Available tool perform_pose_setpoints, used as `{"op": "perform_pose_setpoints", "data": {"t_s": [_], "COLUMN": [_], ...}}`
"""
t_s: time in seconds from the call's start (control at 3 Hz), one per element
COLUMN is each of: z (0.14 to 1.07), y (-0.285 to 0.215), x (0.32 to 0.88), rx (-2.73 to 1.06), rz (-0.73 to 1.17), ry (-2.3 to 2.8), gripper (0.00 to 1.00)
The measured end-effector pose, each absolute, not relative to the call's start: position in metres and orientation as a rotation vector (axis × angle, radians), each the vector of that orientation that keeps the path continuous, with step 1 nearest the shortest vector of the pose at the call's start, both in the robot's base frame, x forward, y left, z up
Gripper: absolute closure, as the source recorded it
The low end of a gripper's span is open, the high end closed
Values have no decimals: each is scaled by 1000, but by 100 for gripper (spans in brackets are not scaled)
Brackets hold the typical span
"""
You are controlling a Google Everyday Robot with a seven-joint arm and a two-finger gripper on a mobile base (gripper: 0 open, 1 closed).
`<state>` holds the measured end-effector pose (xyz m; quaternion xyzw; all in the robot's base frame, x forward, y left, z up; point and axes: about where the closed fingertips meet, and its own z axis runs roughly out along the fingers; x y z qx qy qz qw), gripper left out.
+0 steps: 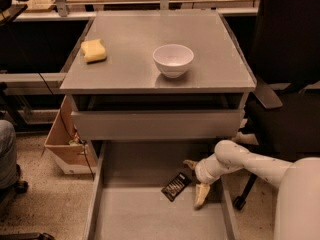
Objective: Pick rxbar chocolate from middle drawer and place on counter
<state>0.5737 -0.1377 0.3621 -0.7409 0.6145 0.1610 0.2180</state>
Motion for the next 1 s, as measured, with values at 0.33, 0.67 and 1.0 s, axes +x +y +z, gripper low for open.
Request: {"op": "perform_pose_setpoints", "data": {"t_s": [0.33,0.67,1.0], "z": [346,336,332], "y": [-125,-118,-112], "x": [576,578,580], "rx": [-1997,-1936,-1895], "rz": [493,546,592], "ry": [1753,1845,1940], "gripper": [0,0,24]}}
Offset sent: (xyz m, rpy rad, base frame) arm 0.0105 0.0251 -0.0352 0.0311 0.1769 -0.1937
